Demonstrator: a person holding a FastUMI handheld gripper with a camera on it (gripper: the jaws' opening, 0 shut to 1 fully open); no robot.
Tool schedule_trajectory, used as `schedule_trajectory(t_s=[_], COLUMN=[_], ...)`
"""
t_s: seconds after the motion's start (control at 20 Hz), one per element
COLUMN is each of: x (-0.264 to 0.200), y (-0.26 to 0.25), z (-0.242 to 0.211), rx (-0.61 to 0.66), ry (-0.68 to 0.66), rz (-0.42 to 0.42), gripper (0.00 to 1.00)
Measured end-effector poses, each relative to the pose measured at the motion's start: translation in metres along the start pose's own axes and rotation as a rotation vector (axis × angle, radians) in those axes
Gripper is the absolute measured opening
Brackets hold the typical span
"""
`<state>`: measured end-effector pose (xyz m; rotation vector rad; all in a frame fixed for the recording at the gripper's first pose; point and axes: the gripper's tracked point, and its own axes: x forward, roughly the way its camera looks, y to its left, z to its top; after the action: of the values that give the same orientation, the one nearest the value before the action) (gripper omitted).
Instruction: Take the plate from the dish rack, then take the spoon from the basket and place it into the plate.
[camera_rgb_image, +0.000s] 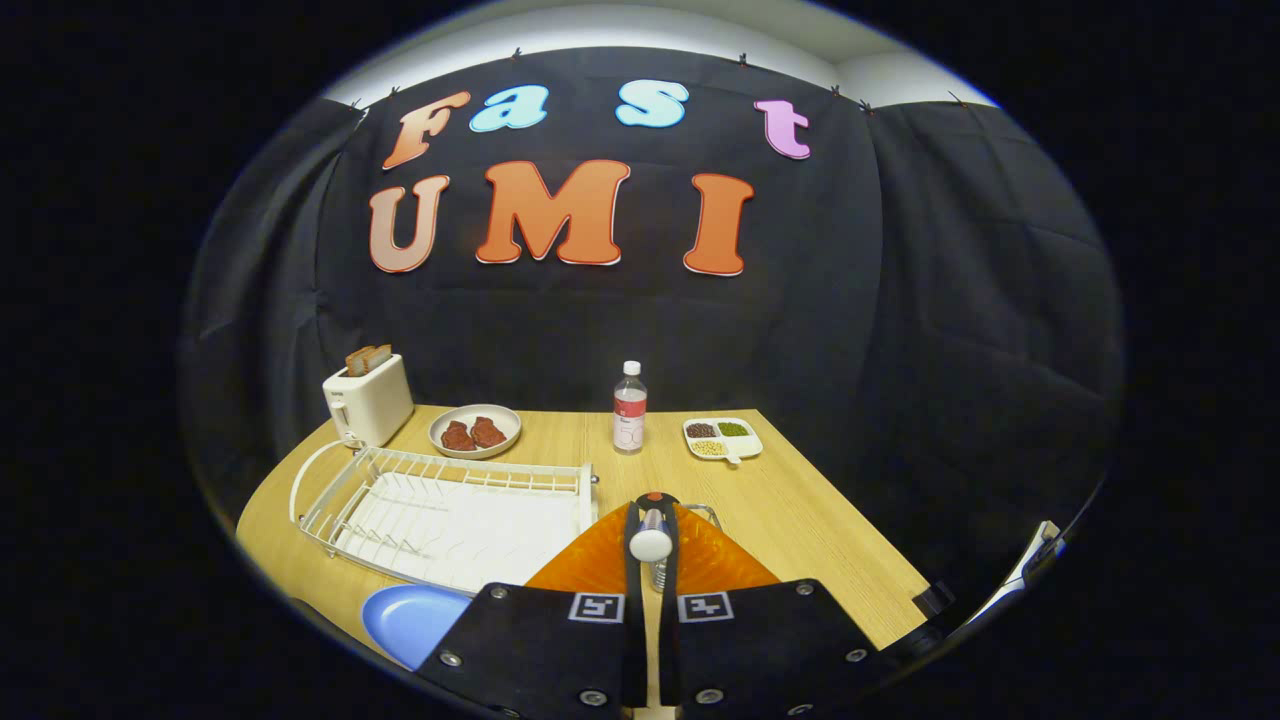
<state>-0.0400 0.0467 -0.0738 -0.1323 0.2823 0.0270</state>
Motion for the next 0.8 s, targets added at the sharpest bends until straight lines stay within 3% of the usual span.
schedule_trajectory(t_s=[0.5, 0.8], x=[-0.079, -0.09], y=[0.109, 0.156], z=[-0.024, -0.057], rx=[-0.029, -0.051], ry=[-0.005, 0.028], rz=[0.197, 0.321], gripper=[0.05, 0.05])
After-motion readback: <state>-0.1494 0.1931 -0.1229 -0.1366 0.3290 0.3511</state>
